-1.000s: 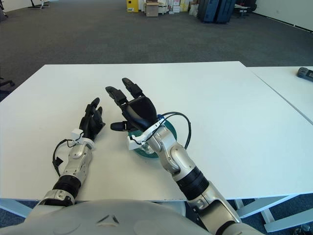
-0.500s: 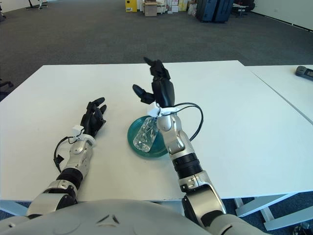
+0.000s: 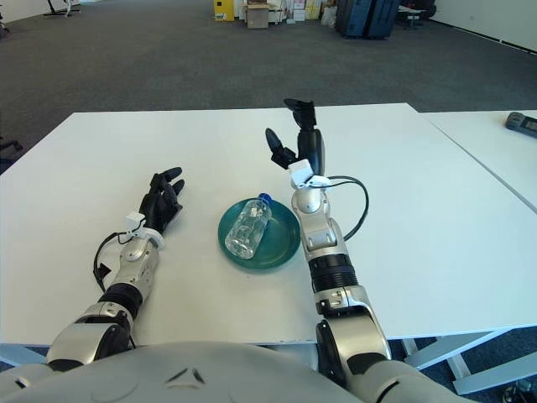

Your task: Put the bottle into the plate.

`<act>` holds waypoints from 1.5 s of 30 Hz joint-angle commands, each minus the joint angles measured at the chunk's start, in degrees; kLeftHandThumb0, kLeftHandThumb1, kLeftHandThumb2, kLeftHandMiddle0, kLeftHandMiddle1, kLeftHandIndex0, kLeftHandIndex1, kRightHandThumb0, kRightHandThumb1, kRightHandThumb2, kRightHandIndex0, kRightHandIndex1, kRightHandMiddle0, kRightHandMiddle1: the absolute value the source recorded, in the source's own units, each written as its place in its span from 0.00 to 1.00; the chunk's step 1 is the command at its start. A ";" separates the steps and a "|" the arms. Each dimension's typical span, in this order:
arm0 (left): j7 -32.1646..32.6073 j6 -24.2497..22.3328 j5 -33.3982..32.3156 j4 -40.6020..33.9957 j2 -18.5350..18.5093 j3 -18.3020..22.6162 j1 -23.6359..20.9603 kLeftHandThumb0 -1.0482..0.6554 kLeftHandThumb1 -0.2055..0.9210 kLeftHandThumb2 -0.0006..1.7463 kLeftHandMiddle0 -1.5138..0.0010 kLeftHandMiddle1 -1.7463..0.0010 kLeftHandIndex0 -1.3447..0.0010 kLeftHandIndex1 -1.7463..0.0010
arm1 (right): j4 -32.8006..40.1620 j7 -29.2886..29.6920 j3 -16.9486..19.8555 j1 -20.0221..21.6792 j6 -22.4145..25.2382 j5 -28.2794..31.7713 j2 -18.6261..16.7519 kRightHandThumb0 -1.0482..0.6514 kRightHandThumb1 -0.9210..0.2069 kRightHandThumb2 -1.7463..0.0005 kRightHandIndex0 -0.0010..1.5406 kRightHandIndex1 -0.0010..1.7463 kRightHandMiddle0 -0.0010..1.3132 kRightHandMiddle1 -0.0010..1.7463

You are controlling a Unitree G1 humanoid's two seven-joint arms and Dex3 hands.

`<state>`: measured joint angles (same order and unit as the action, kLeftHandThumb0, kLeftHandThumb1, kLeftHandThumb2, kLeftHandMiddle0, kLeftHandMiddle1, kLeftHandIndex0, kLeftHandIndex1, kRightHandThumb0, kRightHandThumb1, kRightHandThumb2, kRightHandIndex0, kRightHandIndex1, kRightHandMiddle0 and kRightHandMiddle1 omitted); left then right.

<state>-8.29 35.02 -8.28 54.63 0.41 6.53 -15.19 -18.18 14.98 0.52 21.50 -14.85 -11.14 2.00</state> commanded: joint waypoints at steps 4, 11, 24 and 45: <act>-0.11 -1.89 0.90 3.33 -0.27 0.45 2.70 0.13 1.00 0.57 0.86 0.70 1.00 0.35 | -4.35 -4.00 4.41 1.67 -2.93 7.70 0.77 0.27 0.00 0.58 0.23 0.17 0.00 0.57; 0.11 -2.02 1.19 3.22 -0.51 0.68 2.47 0.14 1.00 0.57 0.84 0.71 0.99 0.34 | -11.57 -6.95 7.68 0.50 -8.04 11.61 1.91 0.26 0.00 0.54 0.22 0.17 0.00 0.52; 0.66 -1.82 1.76 3.33 -1.12 1.01 1.94 0.14 1.00 0.56 0.84 0.72 1.00 0.36 | -28.95 -8.91 9.63 3.12 -14.36 12.85 2.46 0.22 0.00 0.54 0.21 0.17 0.00 0.51; 1.68 -1.62 2.32 3.42 -1.82 2.02 -0.28 0.14 1.00 0.56 0.78 0.72 0.97 0.36 | -45.72 -15.57 8.72 3.17 -13.01 12.75 4.07 0.22 0.00 0.50 0.16 0.11 0.00 0.42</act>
<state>-7.33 35.26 -6.27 56.29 -0.65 8.02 -17.02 -61.42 0.30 9.21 24.85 -29.10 1.32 5.98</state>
